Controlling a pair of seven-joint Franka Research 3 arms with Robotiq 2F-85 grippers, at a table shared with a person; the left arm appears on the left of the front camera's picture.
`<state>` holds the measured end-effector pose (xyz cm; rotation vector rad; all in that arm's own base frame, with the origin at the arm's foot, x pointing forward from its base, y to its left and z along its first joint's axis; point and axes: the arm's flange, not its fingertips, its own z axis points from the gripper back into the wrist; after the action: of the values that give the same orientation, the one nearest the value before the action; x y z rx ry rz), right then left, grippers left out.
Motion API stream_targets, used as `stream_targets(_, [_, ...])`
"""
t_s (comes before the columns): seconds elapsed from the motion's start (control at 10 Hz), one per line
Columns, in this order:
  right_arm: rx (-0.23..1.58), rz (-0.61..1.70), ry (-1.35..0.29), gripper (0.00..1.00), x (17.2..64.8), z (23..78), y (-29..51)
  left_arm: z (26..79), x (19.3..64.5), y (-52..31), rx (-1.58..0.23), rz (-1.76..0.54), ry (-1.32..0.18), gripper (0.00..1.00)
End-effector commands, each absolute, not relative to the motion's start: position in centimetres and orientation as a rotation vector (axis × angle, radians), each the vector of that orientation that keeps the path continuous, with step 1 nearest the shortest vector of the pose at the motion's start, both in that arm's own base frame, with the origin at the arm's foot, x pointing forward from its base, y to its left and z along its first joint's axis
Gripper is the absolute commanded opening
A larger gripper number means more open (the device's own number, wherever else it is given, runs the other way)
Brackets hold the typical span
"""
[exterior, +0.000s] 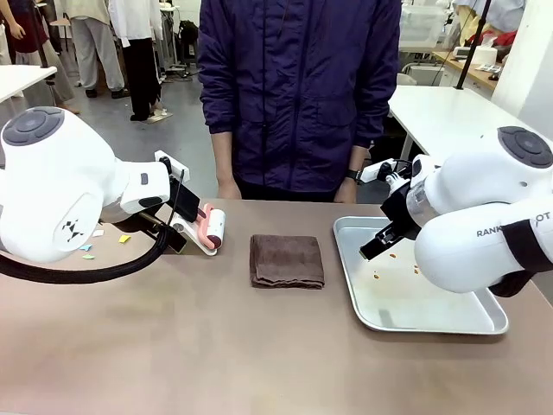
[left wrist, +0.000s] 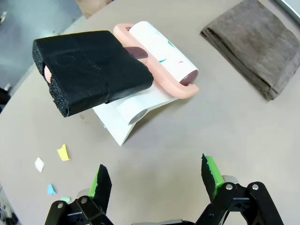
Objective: Clean the surface of the table.
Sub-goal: Hold the Lint Roller with your left hand and the towel with your right hand.
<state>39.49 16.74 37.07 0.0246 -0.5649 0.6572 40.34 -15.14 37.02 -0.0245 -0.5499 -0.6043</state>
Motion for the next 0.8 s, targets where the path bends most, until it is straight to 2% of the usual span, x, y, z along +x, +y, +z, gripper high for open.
stream_targets(0.0, [0.025,0.657,-0.566,1.0,39.5,37.1,16.7,37.0,40.3,-15.1,-0.024,-0.605,-0.55,1.0])
stream_targets(0.5, [0.025,0.657,-0.564,1.0,39.5,37.0,16.7,37.0,40.3,-15.1,-0.025,-0.604,-0.55,1.0])
stream_targets(0.6, [0.072,0.525,-0.49,1.0,39.0,38.7,16.2,37.6,39.6,-14.1,-0.055,-0.665,-0.426,1.0])
stream_targets(0.7, [0.155,0.41,-0.378,1.0,38.3,39.9,15.5,38.9,38.7,-13.7,-0.151,-0.624,-0.423,1.0])
